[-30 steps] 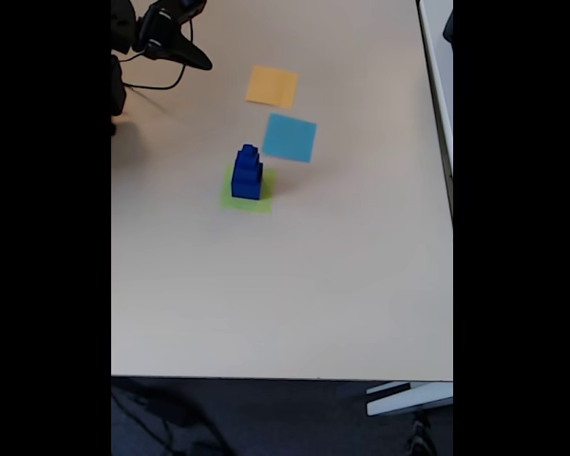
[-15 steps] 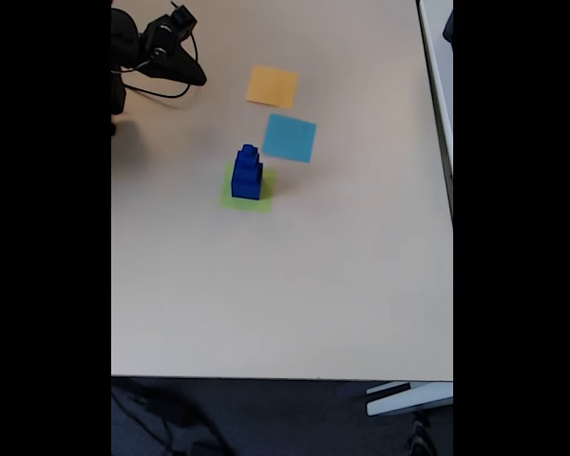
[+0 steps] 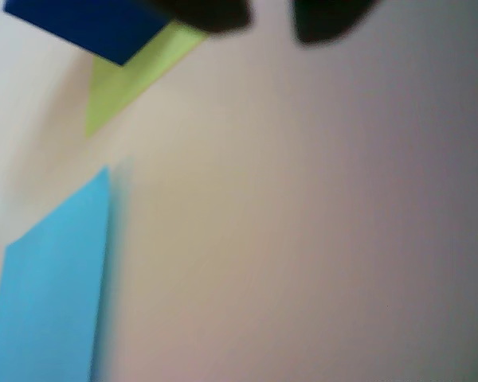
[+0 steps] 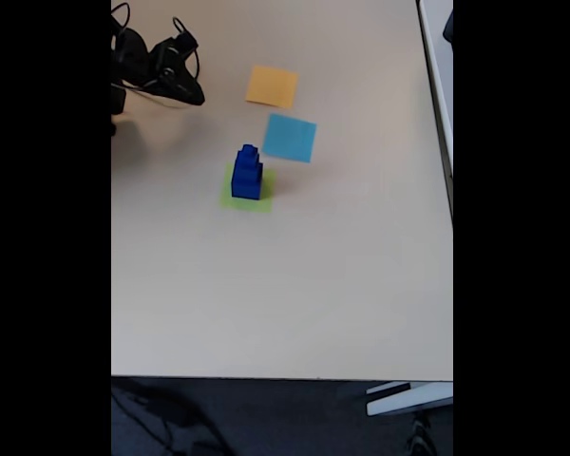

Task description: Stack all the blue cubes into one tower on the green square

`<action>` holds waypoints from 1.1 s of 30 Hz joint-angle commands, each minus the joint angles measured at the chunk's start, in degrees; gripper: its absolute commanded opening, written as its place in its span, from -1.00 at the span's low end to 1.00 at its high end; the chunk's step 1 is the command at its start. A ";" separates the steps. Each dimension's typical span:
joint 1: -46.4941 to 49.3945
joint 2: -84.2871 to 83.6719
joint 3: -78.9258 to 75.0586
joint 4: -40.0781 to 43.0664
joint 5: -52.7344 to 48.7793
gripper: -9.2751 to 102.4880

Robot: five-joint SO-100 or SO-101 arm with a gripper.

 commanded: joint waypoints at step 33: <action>-2.11 1.41 2.11 1.41 -4.22 -0.83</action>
